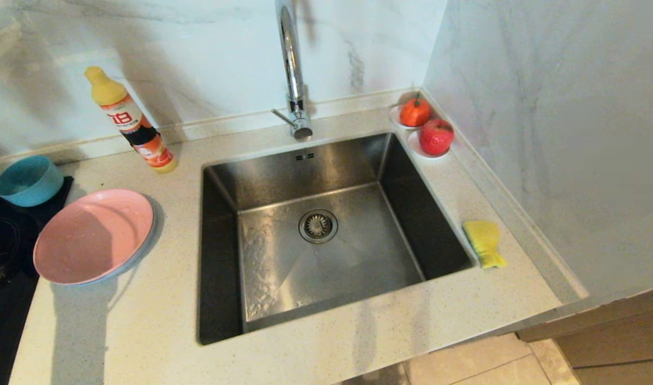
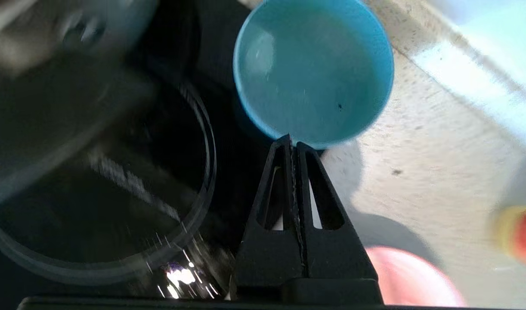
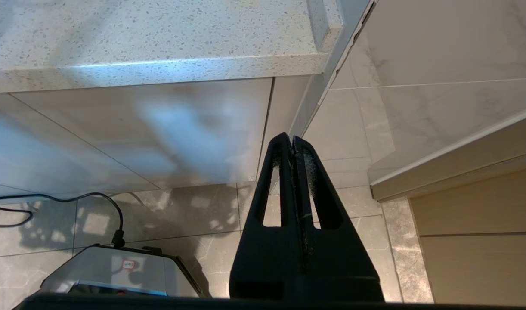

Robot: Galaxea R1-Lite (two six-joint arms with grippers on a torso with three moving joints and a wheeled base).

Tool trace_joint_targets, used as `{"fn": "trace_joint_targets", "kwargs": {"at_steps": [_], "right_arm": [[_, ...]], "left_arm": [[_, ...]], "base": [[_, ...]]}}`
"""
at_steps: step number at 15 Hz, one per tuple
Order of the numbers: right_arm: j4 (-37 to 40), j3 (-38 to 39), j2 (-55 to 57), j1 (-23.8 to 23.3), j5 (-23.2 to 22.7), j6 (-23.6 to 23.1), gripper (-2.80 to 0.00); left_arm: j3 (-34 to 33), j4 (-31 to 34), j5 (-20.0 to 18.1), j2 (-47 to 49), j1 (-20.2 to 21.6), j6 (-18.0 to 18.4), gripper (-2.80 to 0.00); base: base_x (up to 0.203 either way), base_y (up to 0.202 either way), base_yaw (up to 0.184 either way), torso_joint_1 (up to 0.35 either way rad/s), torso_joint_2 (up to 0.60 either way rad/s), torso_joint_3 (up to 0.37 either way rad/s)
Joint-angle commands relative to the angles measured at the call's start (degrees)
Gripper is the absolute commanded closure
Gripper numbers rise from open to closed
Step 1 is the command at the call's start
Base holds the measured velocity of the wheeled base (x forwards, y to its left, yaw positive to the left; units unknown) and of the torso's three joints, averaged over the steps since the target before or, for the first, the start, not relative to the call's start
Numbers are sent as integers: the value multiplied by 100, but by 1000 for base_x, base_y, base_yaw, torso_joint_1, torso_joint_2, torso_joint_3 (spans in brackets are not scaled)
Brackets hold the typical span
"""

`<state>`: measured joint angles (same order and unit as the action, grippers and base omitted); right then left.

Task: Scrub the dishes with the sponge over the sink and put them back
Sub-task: Place the bowl on the plate

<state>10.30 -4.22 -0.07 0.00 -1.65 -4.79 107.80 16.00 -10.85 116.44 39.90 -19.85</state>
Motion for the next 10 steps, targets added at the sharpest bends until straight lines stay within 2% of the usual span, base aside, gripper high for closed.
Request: {"fn": "trace_joint_targets", "kwargs": {"at_steps": [1,6,7,10], "right_arm": [[7,0,7,0,-2,4,0],[7,0,7,0,-2,-4,0],[7,0,7,0,-2,-4,0],[7,0,7,0,-2,-4,0]], "left_arm": [[-2,-144,0,257,-8,510,0],[4,-519,-5,517,-17,1404,0],[-4,-597,-5,538,-26,1501,-280],[4,-764,-76,564,-50,1590,-280]], "base": [[0,0,0,0,0,0],[0,0,0,0,0,0],[0,0,0,0,0,0],[0,0,0,0,0,0]]}}
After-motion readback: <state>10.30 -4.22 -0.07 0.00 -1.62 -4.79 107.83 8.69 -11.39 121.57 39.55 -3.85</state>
